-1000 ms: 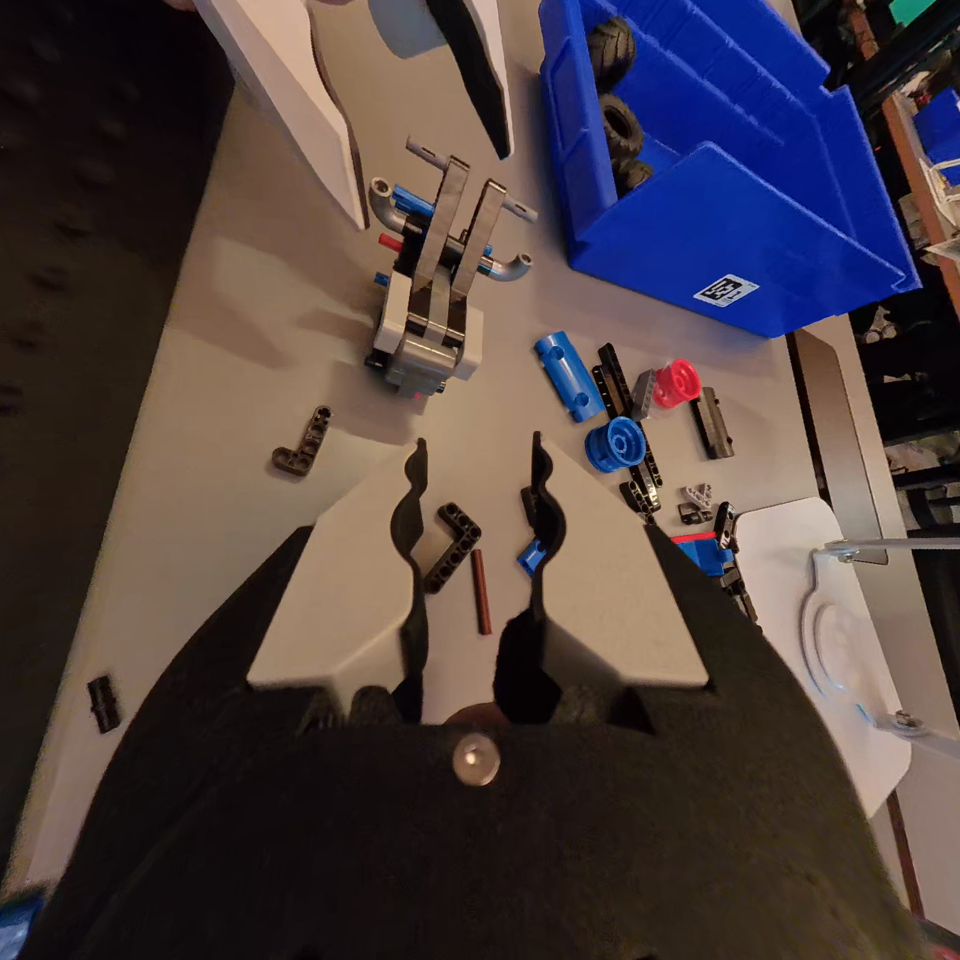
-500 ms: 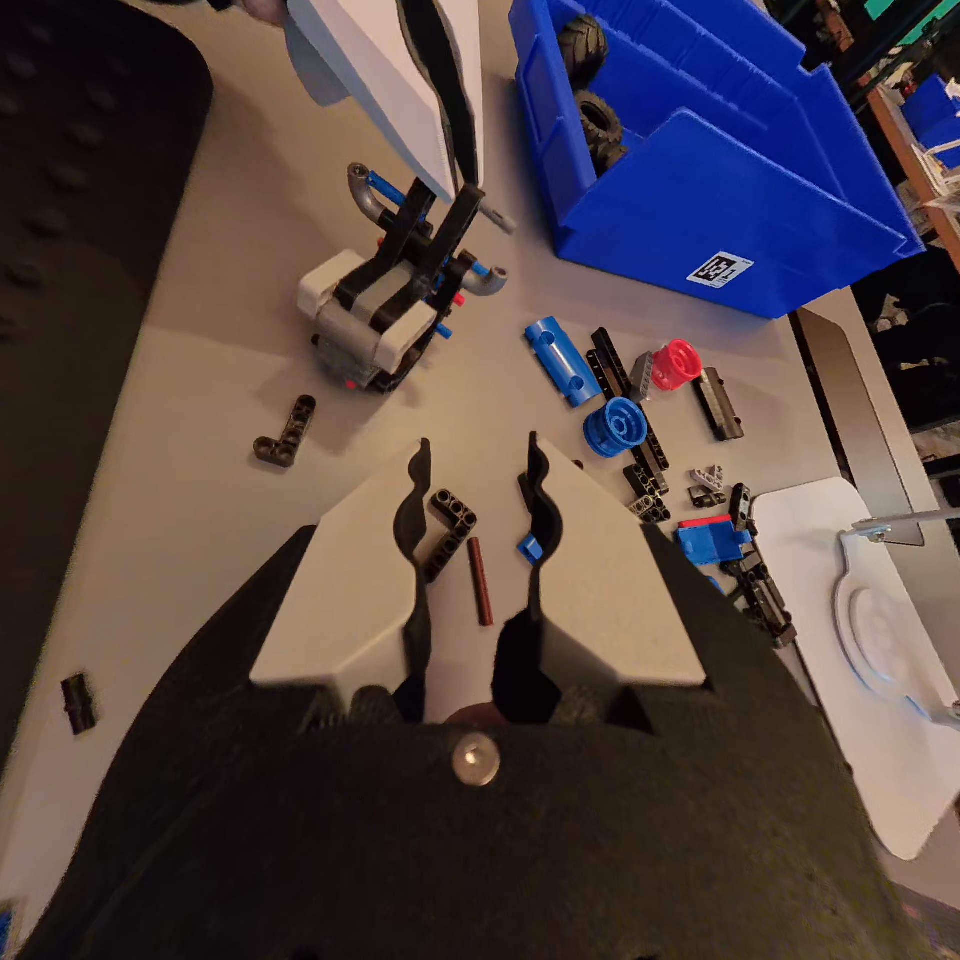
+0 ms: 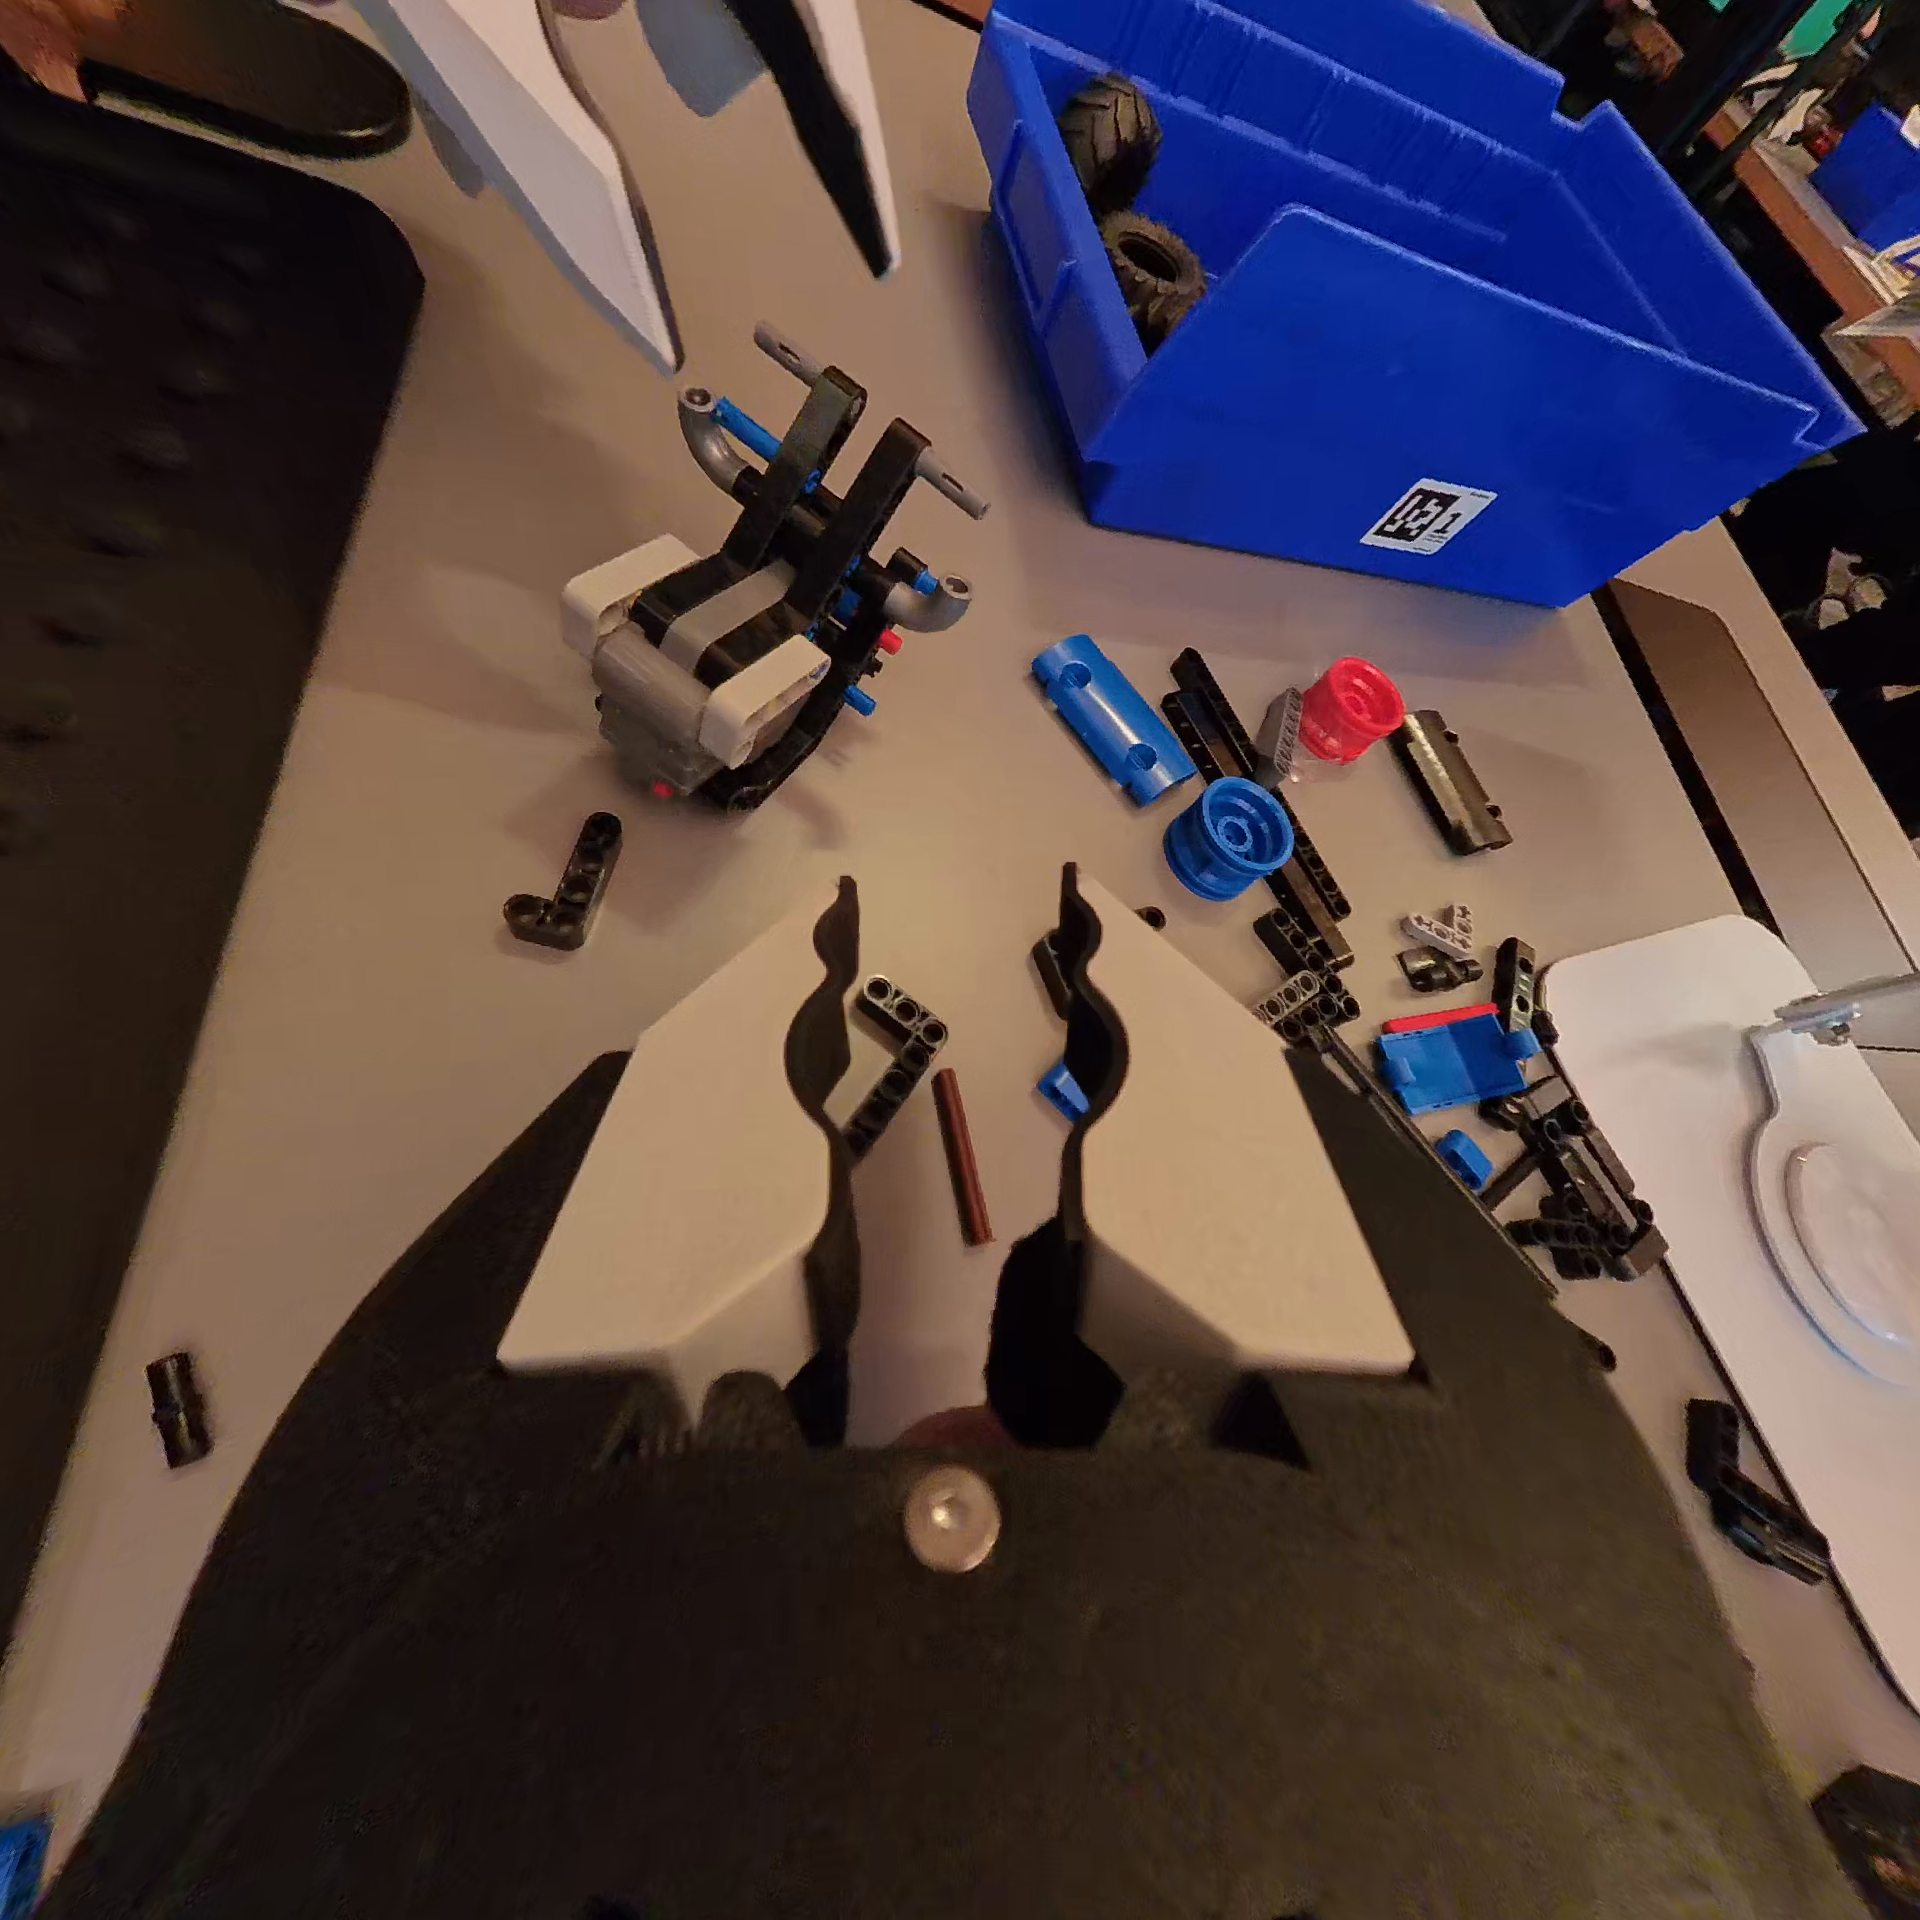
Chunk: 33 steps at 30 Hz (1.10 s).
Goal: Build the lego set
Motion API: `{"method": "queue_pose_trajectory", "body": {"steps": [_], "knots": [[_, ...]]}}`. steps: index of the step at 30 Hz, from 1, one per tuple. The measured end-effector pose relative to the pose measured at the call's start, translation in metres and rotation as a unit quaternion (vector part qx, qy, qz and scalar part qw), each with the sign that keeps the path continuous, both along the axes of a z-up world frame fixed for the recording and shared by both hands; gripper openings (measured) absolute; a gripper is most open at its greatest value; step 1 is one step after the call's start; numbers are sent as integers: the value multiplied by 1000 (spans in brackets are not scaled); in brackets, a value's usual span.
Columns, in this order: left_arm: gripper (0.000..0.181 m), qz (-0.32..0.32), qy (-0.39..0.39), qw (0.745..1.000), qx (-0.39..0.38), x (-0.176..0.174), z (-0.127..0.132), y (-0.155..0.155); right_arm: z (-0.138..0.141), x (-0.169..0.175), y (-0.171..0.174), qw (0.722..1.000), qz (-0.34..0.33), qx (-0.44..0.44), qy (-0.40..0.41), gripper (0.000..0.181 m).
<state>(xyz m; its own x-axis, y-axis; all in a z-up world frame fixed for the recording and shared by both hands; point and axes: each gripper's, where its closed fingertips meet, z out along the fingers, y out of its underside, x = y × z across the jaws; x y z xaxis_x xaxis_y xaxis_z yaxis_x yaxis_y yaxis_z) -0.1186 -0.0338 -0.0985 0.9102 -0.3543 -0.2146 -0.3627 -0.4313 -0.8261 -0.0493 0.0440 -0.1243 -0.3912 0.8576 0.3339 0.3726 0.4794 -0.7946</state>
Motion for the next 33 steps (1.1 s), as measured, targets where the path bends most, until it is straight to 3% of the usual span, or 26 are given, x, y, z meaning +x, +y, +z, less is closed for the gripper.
{"method": "queue_pose_trajectory", "body": {"steps": [7,12,26,32,33], "knots": [[38,23,-9,1000,11,5,-3,6,-3,-1,-2,1000,1,4,-3,38],[11,28,-18,999,-4,4,-8,15,-3,1,3,1000,-4,6,0,38],[7,14,-9,1000,-1,4,-6,27,-5,2,11,1000,-9,3,1,38],[8,-74,-8,997,-13,16,-7,28,-5,3,10,1000,-7,2,0,37],[16,-79,-10,997,-17,14,-8,30,-5,3,10,1000,-6,2,0,37]]}}
